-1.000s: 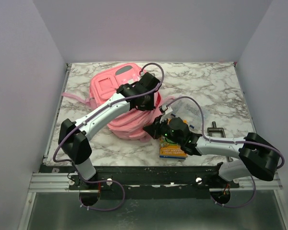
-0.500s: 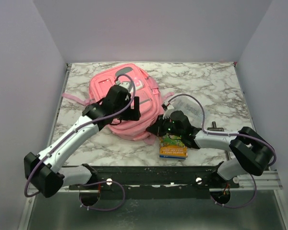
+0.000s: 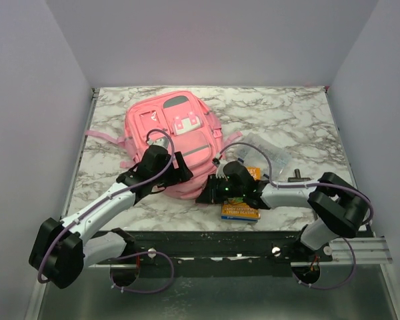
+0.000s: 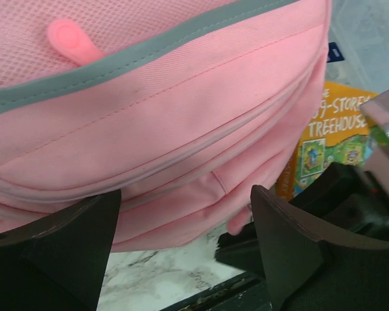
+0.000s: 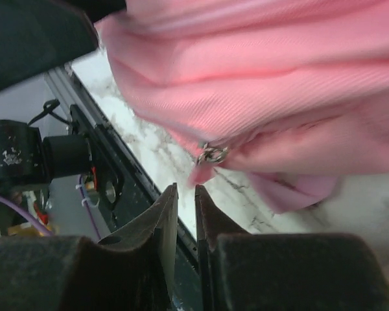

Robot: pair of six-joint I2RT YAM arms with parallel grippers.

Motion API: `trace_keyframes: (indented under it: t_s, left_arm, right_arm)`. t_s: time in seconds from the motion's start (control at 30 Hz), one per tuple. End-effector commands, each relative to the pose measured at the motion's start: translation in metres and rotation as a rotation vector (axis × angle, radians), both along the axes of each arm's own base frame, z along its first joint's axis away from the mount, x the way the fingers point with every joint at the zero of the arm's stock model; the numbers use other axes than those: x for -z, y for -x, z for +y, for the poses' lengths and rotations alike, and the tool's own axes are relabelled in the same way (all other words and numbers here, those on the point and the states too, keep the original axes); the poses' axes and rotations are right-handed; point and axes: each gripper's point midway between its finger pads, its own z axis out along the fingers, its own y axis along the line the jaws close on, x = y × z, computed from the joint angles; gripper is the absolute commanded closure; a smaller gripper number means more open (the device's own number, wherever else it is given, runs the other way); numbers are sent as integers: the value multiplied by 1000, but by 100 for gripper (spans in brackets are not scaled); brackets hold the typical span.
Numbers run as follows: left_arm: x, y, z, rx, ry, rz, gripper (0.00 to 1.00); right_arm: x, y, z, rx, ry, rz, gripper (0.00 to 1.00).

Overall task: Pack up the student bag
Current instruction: Unzip the student bag at the center of the board.

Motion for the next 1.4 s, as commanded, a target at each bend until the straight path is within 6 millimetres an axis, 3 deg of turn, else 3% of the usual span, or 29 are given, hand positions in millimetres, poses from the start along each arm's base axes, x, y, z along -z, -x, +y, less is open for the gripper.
trace_keyframes:
  t_s: [0.0, 0.23, 0.33, 0.5, 0.57, 0.7, 0.83, 1.0, 1.07, 1.13, 1.27, 1.37]
  left_arm:
    - [-20, -16, -21, 23, 120, -76, 18]
    - [-46, -10, -16, 62, 119, -158, 14]
    - [-59, -5, -19, 107, 114, -162, 12]
    - [-63, 9, -4, 69, 135, -195, 6]
    - [-66, 17, 3, 64, 132, -197, 6]
    - [-66, 35, 17, 49, 130, -210, 3]
    - [-65, 53, 26, 23, 166, -191, 2]
    - [-58, 70, 19, 43, 254, -138, 2]
    - [-54, 73, 13, 61, 282, -107, 3]
    - [-51, 76, 3, 107, 311, -82, 7]
    - [-53, 73, -20, 189, 356, -109, 25]
    - [-47, 66, -36, 167, 247, -130, 30]
  right_arm:
    - [-2, 19, 18, -32, -58, 107, 79]
    - [11, 21, 28, -63, -2, 114, 74]
    - [7, 23, 34, -77, -6, 113, 66]
    - [-10, 11, 15, 14, 90, 69, 45]
    - [-25, 3, 7, 67, 128, 46, 31]
    - [-47, -9, -9, 157, 119, 2, 26]
    - [-48, -33, -30, 308, 114, 50, 18]
    - [-32, -57, -44, 391, 64, 183, 15]
    - [-34, -72, -44, 420, 27, 179, 15]
    - [-35, -80, -40, 417, 12, 179, 15]
    - [-36, -92, -35, 413, 43, 160, 17]
    - [-39, -96, -33, 439, 33, 192, 20]
